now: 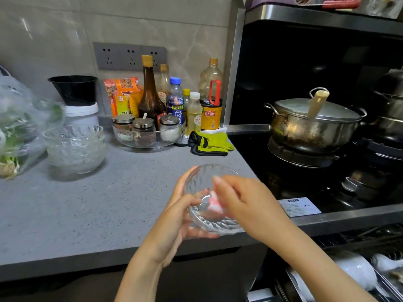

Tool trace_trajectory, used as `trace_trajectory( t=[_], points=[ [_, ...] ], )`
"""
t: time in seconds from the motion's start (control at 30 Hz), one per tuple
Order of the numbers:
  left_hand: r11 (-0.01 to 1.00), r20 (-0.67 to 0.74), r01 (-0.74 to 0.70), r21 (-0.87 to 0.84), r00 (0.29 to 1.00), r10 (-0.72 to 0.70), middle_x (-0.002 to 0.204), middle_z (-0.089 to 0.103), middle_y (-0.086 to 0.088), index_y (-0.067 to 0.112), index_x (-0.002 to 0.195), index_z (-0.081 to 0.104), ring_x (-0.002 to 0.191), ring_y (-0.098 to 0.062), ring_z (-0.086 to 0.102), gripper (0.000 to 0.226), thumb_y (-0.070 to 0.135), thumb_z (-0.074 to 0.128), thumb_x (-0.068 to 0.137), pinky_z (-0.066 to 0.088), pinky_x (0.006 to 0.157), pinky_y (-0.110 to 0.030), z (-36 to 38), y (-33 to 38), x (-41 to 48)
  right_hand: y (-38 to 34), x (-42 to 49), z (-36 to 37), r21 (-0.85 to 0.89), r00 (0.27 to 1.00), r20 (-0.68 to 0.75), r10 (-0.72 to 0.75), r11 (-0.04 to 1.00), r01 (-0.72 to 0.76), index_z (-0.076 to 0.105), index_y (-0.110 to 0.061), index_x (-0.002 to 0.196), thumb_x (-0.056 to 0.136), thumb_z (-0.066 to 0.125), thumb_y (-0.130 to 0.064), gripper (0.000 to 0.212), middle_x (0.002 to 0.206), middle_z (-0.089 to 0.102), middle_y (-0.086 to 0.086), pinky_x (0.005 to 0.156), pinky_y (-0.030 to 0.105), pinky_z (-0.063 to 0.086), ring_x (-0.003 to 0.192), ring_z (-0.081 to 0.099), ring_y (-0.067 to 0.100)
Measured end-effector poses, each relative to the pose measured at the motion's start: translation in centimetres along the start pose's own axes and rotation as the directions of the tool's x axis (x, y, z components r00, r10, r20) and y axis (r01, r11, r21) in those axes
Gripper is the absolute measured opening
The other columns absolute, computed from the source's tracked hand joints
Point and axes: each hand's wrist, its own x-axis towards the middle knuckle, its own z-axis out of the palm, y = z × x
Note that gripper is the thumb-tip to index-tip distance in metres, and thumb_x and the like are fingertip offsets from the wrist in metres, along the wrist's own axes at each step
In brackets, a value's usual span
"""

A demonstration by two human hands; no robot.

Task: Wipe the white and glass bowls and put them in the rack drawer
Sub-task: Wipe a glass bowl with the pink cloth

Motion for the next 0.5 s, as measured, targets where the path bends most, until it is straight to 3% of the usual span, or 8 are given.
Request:
trace_trajectory(
  t=[0.07,0.1,0.13,0.2,0.27,0.33,0.4,0.5],
  points=[
    [0.998,-0.075,-0.032,0.054,0.997,0.036,0.134,0.055,0.000,0.058,0.120,0.049,0.096,-0.030,0.070,0.046,0.024,0.060,0.089,0.058,0.072,-0.052,0.6,-0.5,0.2,-0.1,0.0,0.3,-0.205,0.990,0.141,-0.013,0.978,0.041,0.060,-0.030,0.103,0.100,0.033,-0.048,0.032,0.094,0.060,-0.015,0.077,0.031,0.042,0.090,0.055,0.008],
    [0.996,-0.116,-0.048,0.081,0.992,0.057,0.133,0.055,0.003,0.059,0.118,0.050,0.096,-0.026,0.070,0.043,0.023,0.053,0.095,0.058,0.070,-0.051,0.7,-0.7,0.4,-0.1,0.0,0.3,-0.232,0.981,0.192,-0.025,0.970,0.070,0.053,-0.032,0.123,0.100,0.035,-0.046,0.033,0.117,0.056,-0.015,0.087,0.027,0.040,0.107,0.052,0.008],
    [0.992,-0.157,-0.064,0.105,0.984,0.080,0.131,0.057,0.005,0.060,0.116,0.050,0.097,-0.024,0.070,0.041,0.023,0.048,0.098,0.059,0.068,-0.048,0.7,-0.8,0.5,0.0,0.0,0.4,-0.241,0.971,0.231,-0.053,0.964,0.110,0.044,-0.034,0.134,0.099,0.035,-0.047,0.039,0.134,0.046,-0.014,0.096,0.025,0.036,0.121,0.044,0.008],
    [0.988,-0.223,-0.098,0.120,0.967,0.124,0.125,0.061,0.007,0.060,0.115,0.050,0.097,-0.022,0.070,0.040,0.024,0.043,0.101,0.059,0.065,-0.044,0.5,-0.8,0.7,0.5,-0.1,0.2,-0.274,0.940,0.314,-0.132,0.935,0.223,0.039,-0.036,0.140,0.095,0.030,-0.055,0.050,0.151,0.029,-0.013,0.110,0.024,0.022,0.140,0.026,0.011],
    [0.986,-0.276,-0.124,0.114,0.949,0.151,0.120,0.064,0.006,0.058,0.117,0.051,0.096,-0.023,0.070,0.038,0.024,0.045,0.101,0.059,0.064,-0.042,0.2,-0.9,0.9,1.2,-0.3,0.0,-0.309,0.897,0.382,-0.223,0.884,0.351,0.045,-0.035,0.138,0.093,0.025,-0.059,0.054,0.152,0.032,-0.010,0.114,0.026,0.013,0.145,0.020,0.016],
    [0.979,-0.332,-0.158,0.125,0.924,0.192,0.116,0.066,0.005,0.056,0.115,0.053,0.096,-0.023,0.070,0.035,0.025,0.046,0.100,0.058,0.062,-0.039,-0.1,-1.0,1.0,1.8,-0.7,0.0,-0.353,0.867,0.397,-0.302,0.822,0.448,0.053,-0.031,0.133,0.095,0.028,-0.059,0.055,0.145,0.046,-0.005,0.112,0.033,0.026,0.139,0.035,0.021],
    [0.967,-0.374,-0.214,0.142,0.892,0.252,0.113,0.067,0.009,0.050,0.118,0.055,0.095,-0.020,0.070,0.032,0.025,0.044,0.101,0.057,0.063,-0.033,-0.2,-1.4,1.1,1.6,-1.4,0.8,-0.456,0.858,0.377,-0.347,0.737,0.499,0.059,-0.025,0.127,0.094,0.032,-0.054,0.051,0.133,0.058,0.001,0.100,0.037,0.046,0.125,0.053,0.025],
    [0.946,-0.397,-0.284,0.155,0.859,0.323,0.108,0.069,0.013,0.037,0.124,0.054,0.092,-0.011,0.070,0.031,0.022,0.037,0.102,0.053,0.064,-0.018,0.2,-2.0,1.1,0.7,-2.8,3.8,-0.505,0.867,0.279,-0.414,0.704,0.499,0.063,-0.012,0.121,0.077,0.056,-0.030,0.048,0.122,0.064,0.010,0.080,0.037,0.057,0.107,0.064,0.030]
  ],
)
